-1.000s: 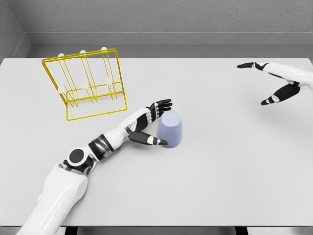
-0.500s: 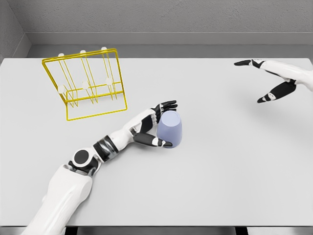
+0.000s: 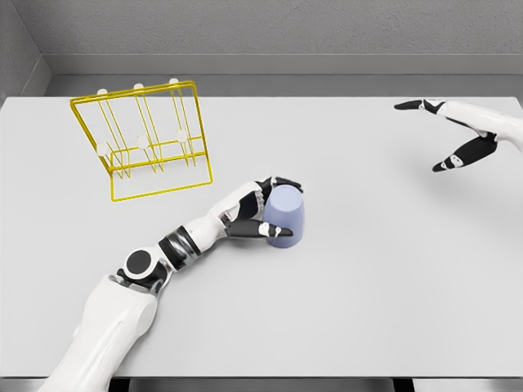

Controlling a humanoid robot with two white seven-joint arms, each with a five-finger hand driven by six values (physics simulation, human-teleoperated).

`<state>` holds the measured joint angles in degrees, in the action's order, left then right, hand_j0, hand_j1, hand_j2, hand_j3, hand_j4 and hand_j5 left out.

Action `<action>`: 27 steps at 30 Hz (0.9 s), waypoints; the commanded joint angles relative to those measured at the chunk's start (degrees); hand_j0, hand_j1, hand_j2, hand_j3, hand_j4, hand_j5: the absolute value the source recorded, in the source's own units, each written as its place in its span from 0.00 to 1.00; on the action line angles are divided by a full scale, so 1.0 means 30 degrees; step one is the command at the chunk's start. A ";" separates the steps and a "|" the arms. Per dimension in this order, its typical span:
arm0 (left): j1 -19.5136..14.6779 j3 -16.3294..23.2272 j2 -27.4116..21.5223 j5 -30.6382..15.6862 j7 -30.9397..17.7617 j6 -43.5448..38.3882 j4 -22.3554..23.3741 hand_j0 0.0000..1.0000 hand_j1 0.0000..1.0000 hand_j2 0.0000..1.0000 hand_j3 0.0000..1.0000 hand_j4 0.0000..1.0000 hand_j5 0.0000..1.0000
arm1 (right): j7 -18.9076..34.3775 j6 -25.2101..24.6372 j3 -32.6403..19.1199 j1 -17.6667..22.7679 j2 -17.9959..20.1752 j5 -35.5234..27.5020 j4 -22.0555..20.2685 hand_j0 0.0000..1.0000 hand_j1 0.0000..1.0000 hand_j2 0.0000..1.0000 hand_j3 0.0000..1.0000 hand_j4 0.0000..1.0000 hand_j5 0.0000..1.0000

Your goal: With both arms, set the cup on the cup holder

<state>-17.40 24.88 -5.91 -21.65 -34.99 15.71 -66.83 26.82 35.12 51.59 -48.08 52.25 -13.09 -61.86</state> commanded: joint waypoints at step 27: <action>0.0879 -0.2640 -0.2658 -0.4003 -0.0002 -0.0081 -0.6667 0.33 0.33 0.33 0.33 0.33 0.33 | -0.0006 -0.0041 -0.0058 -0.0030 0.0013 -0.0121 0.0522 1.00 1.00 1.00 1.00 1.00 1.00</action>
<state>-14.77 18.43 -12.32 -31.34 -35.04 15.57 -84.52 26.83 35.12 51.51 -48.16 52.24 -13.02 -60.27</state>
